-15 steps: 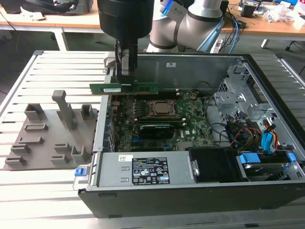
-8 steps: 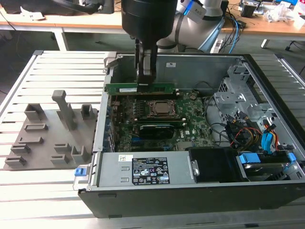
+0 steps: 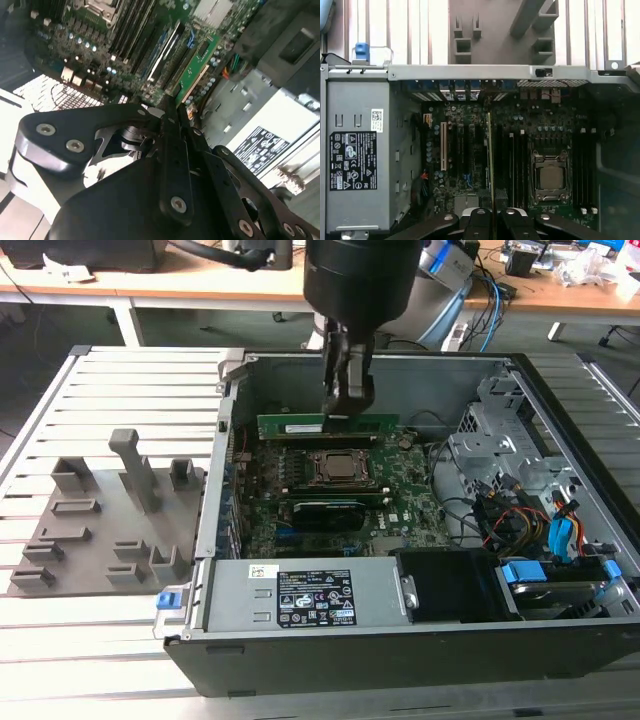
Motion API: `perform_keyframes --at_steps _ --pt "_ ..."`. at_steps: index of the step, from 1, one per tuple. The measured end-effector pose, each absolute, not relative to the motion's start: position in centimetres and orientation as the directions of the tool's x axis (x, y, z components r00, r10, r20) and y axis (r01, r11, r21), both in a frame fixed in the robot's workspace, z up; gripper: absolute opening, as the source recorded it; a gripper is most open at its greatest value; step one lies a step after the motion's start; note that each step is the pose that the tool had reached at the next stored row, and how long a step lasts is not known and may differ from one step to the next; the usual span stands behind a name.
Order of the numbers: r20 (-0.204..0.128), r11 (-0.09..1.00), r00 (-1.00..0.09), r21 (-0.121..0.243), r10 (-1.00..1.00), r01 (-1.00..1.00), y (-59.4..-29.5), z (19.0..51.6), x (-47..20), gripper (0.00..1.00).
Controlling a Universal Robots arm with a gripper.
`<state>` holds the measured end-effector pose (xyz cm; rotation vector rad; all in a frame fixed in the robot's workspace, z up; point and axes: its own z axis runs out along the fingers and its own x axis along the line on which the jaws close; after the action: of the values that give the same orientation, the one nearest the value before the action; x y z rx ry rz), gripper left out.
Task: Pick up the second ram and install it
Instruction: 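Pick up the second ram and move it above second insertion slot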
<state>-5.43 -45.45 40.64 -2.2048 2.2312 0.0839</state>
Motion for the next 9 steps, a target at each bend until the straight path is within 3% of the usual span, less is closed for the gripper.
perform_keyframes --at_steps 9 --pt "-0.042 0.011 -0.013 0.036 -0.999 -0.999 -45.3 40.6 -1.5 0.14"
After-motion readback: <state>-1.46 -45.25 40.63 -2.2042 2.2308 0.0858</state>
